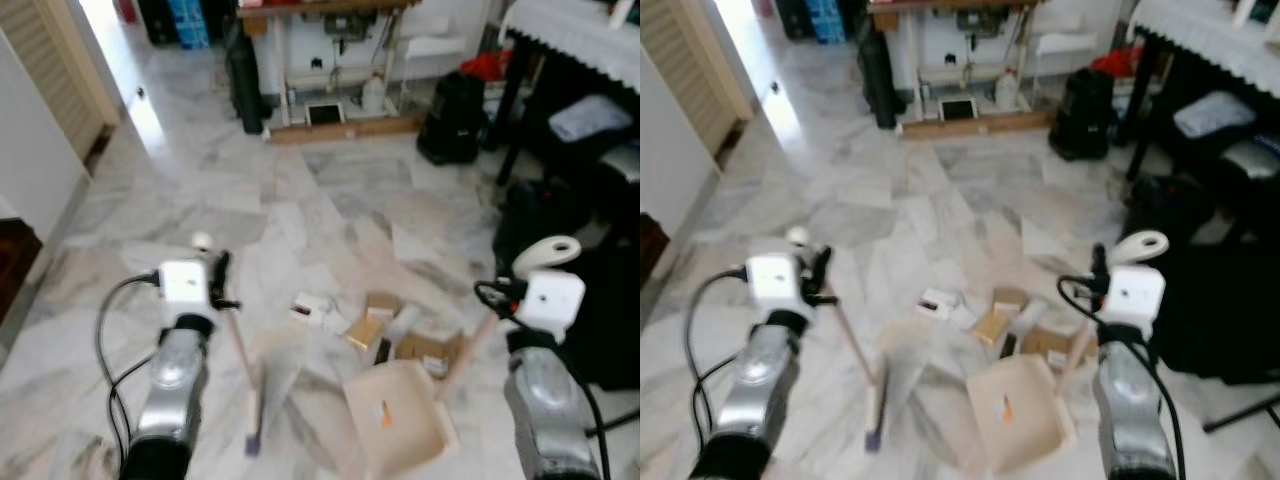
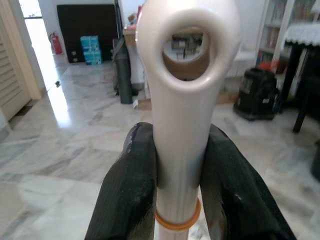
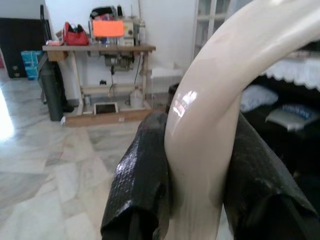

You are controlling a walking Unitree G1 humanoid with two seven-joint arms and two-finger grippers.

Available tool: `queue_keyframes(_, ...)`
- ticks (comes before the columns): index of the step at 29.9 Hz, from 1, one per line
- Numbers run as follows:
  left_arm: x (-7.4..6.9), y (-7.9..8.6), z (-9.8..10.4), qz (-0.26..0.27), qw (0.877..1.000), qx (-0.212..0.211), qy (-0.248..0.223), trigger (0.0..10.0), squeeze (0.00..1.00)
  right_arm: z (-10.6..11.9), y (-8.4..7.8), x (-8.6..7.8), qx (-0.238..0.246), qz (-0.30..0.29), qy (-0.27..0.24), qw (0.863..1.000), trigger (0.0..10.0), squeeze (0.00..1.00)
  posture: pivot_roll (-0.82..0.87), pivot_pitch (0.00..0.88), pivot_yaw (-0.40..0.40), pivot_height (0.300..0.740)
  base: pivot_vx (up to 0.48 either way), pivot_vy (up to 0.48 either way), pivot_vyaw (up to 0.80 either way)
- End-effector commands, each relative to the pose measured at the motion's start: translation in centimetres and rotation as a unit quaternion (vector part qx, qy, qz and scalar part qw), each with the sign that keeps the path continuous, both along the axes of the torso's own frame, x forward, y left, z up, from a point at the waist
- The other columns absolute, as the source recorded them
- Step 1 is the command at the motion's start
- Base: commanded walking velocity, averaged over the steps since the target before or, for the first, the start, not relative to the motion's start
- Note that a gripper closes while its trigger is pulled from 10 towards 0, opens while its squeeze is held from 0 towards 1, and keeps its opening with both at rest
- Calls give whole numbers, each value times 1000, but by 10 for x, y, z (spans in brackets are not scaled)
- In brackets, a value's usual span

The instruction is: Sweep floor

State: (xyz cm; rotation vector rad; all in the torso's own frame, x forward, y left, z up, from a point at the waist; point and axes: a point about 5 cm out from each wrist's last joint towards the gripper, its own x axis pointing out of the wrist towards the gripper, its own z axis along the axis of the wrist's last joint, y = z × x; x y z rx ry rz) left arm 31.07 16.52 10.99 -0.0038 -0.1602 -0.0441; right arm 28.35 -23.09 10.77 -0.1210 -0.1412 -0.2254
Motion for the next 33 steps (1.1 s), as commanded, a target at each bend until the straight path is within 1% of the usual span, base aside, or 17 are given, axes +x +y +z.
queue_keyframes(1,2,8,13,10,1000,6,-25,10000,0,15,5,5,0,8,-32,999,10000,0,-132,0,16,740,334,0,0)
queue_keyframes(33,5,7,16,6,1000,7,-27,10000,0,17,6,5,7,3,-35,999,10000,0,-127,0,25,740,332,0,0)
